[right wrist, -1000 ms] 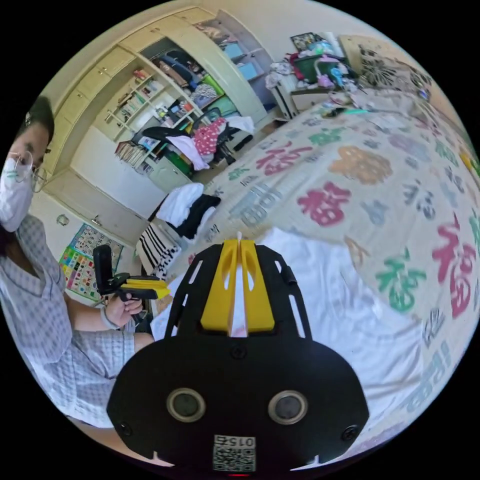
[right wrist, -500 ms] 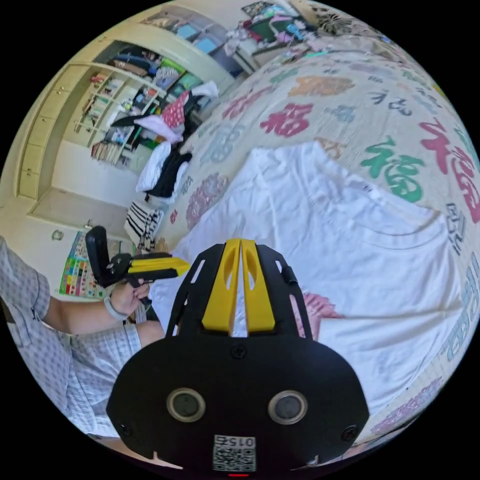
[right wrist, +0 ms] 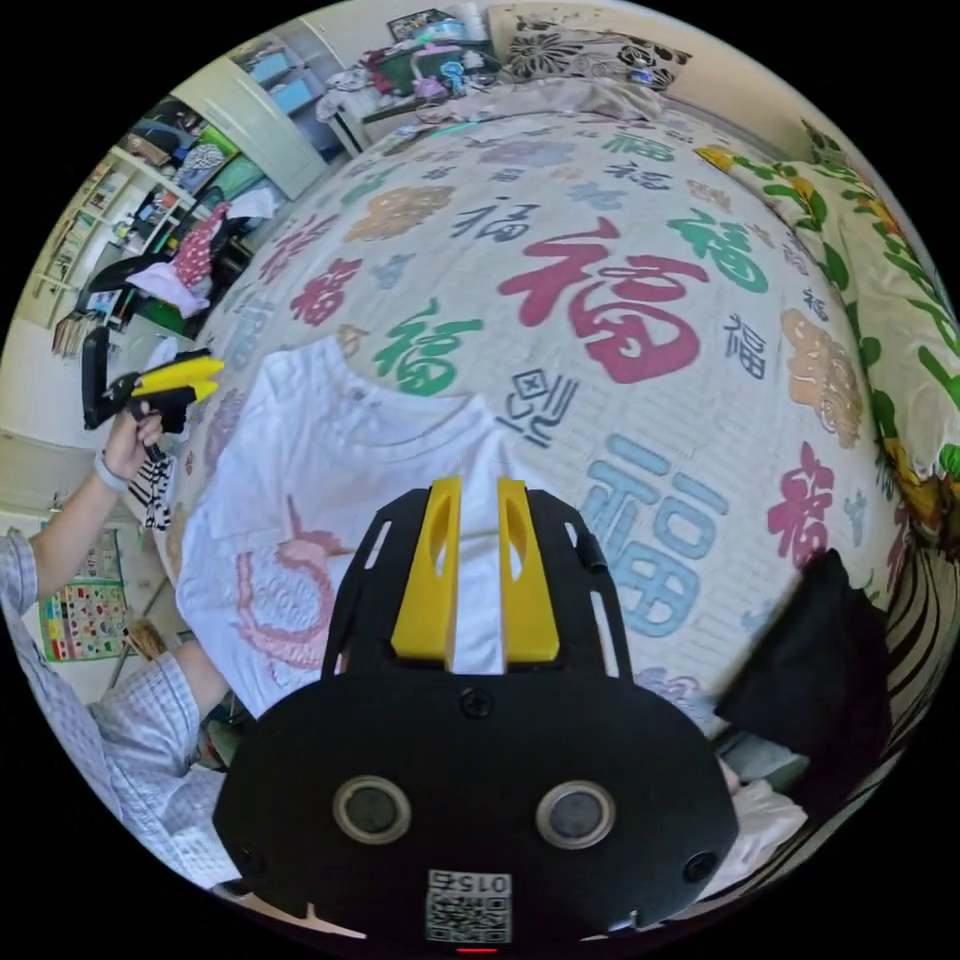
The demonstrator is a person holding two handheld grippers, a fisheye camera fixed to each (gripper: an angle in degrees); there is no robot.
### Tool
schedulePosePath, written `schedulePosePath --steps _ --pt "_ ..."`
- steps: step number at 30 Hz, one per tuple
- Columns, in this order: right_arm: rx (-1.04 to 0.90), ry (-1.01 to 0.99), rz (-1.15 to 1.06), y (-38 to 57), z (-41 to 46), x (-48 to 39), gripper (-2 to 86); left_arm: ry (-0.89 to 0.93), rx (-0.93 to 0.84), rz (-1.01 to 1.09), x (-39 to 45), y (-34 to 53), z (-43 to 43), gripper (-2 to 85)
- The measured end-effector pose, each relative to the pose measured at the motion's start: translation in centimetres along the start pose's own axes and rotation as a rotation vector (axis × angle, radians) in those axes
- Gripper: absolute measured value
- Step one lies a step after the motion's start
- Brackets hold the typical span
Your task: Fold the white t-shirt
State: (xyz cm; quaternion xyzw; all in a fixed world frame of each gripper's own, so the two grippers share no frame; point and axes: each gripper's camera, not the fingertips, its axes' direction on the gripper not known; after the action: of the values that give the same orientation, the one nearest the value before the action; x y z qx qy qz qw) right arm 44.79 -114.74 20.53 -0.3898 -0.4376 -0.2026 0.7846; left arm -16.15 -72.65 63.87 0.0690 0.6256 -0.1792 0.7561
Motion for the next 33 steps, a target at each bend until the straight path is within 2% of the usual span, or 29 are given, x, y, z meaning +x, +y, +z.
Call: schedulePosePath --steps 2,7,11,15,26,29,33 --pt "-0.033 0.005 0.016 -0.8 0.6 1.3 7.9 0.002 -0.039 0.041 0.0 -3.5 2.2 10.9" --pt "-0.121 -0.004 0.012 -1.5 3.4 1.3 8.1 0.054 -0.309 0.091 1.2 -9.1 10.8 10.9" --pt "-0.122 0.022 0.022 -0.1 4.1 1.2 4.7 -0.023 -0.342 0.148 2.7 -9.5 12.3 8.0" --pt "-0.183 -0.005 -0.013 1.3 4.2 1.0 0.2 0.068 -0.418 0.151 3.1 -9.4 12.3 1.4" --pt "-0.034 0.192 0.047 3.1 -0.6 1.1 -0.9 -0.056 -0.24 0.206 6.7 -14.5 5.4 -0.3" --pt "0.072 0.151 0.143 4.3 -1.9 2.0 -0.8 -0.066 -0.156 0.164 6.8 -14.7 3.3 -0.2" --pt "0.124 0.075 0.14 8.0 -2.4 1.2 -0.8 -0.024 -0.089 0.173 7.4 -10.7 0.4 -0.1"
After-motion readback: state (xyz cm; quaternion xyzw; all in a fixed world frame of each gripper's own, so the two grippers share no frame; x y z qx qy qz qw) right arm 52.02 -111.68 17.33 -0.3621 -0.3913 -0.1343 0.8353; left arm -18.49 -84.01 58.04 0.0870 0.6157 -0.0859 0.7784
